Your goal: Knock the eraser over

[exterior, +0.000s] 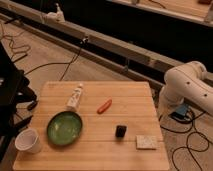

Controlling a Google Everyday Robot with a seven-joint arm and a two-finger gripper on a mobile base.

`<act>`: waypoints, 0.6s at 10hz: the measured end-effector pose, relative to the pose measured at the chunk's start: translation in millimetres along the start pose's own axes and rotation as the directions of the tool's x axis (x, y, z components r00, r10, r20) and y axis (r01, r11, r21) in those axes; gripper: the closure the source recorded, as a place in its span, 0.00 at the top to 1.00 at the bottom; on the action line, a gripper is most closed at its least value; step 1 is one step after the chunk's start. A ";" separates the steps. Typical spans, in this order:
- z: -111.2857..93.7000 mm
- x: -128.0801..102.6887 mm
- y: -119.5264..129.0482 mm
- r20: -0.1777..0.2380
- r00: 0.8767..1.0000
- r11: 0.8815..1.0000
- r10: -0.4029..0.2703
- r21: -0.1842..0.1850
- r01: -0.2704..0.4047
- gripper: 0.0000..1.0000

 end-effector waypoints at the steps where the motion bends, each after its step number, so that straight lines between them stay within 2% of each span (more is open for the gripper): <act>1: 1.9 -1.2 -0.1 0.005 1.000 1.000 0.004 -0.003 -0.004 0.02; 2: 6.5 -7.3 0.4 0.026 1.000 1.000 0.006 -0.016 -0.005 0.00; 3: 11.4 -17.3 1.7 0.067 0.998 1.000 0.004 -0.025 -0.003 0.00; 4: 16.9 -26.4 1.2 0.123 0.992 1.000 0.005 -0.014 -0.003 0.00; 6: 31.2 -34.9 2.4 0.184 0.983 1.000 0.024 -0.005 -0.023 0.00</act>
